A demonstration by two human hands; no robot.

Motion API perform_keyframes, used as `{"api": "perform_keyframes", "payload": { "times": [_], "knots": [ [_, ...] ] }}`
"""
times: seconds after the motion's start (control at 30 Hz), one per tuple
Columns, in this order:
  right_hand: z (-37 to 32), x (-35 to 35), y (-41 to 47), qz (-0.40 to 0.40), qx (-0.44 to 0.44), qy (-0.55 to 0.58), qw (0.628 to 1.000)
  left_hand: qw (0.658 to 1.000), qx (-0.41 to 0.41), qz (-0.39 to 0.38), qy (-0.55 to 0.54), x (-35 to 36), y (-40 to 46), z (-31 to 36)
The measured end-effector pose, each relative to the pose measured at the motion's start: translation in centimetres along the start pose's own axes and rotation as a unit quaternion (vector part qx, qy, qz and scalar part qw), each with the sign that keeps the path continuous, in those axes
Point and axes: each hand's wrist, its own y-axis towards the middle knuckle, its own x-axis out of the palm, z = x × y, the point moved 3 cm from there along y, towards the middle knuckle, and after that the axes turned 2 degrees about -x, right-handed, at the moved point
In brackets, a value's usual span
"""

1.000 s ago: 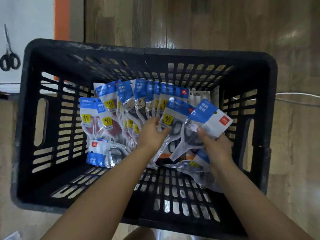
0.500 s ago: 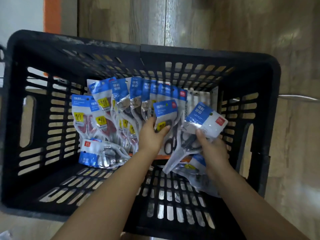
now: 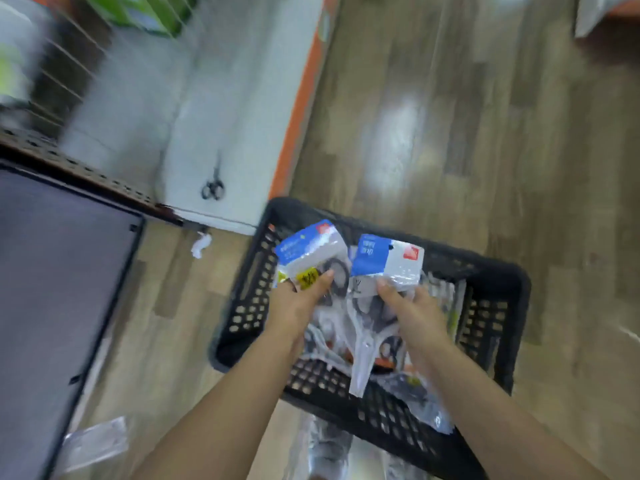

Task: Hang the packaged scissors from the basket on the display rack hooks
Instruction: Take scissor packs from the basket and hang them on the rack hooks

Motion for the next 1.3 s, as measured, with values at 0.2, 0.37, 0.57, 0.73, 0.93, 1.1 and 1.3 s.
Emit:
{"api": "perform_keyframes", "payload": {
  "times": [0.2, 0.37, 0.57, 0.73, 0.93, 1.1, 1.3],
  "knots": [
    [-19.9, 10.5, -10.6, -0.153, -0.137, 0.003, 0.979, 0.992, 0.099, 0.050, -0.065, -8.3, -12.1, 18.6],
    [-36.8, 16.6, -26.5, -0.289, -0.320, -0.074, 0.899, 0.958, 0.237, 0.125, -0.097, -14.5, -26.9, 32.3],
    [-49.2, 21.9, -44.8, -0.342, -0.470, -0.075, 0.811, 0.888, 0.395, 0.191, -0.137, -23.0, -44.3, 42.3],
    [-50.1, 24.3, -55.2, -0.415, -0.506, -0.035, 0.755, 0.843, 0.439, 0.259, -0.171, -28.2, -54.0, 43.3],
    [-47.6, 25.0, -60.0, -0.472, -0.467, -0.069, 0.745, 0.838, 0.434, 0.284, -0.171, -31.0, -57.2, 40.7],
    [-46.2, 25.4, -61.0, -0.485, -0.448, -0.092, 0.745, 0.838, 0.430, 0.287, -0.177, -31.6, -57.6, 39.7],
    [-46.2, 25.5, -61.2, -0.479, -0.451, -0.097, 0.747, 0.841, 0.433, 0.269, -0.180, -31.2, -57.5, 40.0]
  ]
}}
